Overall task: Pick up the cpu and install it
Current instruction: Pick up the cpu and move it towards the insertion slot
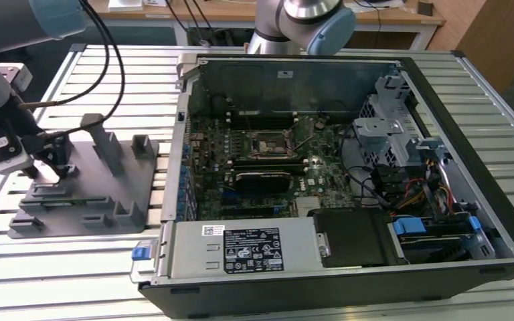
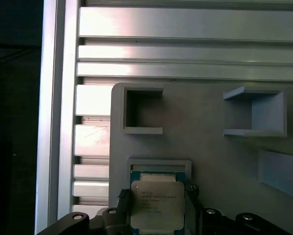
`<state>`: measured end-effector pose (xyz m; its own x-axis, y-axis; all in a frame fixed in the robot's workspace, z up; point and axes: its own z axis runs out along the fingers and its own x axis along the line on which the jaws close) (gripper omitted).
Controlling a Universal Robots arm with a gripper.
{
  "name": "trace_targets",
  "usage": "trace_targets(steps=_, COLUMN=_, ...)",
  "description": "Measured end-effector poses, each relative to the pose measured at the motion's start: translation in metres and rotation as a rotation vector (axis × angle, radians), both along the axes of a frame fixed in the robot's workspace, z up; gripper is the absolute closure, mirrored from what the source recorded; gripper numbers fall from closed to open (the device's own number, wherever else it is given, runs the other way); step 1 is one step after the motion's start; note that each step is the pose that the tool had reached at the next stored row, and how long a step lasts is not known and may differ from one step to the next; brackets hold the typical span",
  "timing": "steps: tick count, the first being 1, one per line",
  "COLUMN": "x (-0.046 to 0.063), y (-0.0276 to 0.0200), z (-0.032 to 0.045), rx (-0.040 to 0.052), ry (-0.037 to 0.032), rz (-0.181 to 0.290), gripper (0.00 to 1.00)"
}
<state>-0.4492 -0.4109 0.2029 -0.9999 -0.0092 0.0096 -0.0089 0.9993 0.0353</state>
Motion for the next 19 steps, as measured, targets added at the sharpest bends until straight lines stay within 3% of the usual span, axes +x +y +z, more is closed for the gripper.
trace_targets(steps=6, x=0.0, y=0.0, z=0.0152, rx=0.0, ry=0.0, rz=0.0, gripper=0.47)
trace_targets(steps=12, x=0.0, y=0.0, z=0.0161, rx=0.0, ry=0.0, rz=0.0, gripper=0.47)
trace_targets(steps=19, x=0.0, y=0.0, z=0.0297, rx=0.0003, ry=-0.0001, rz=0.0, gripper=0.47)
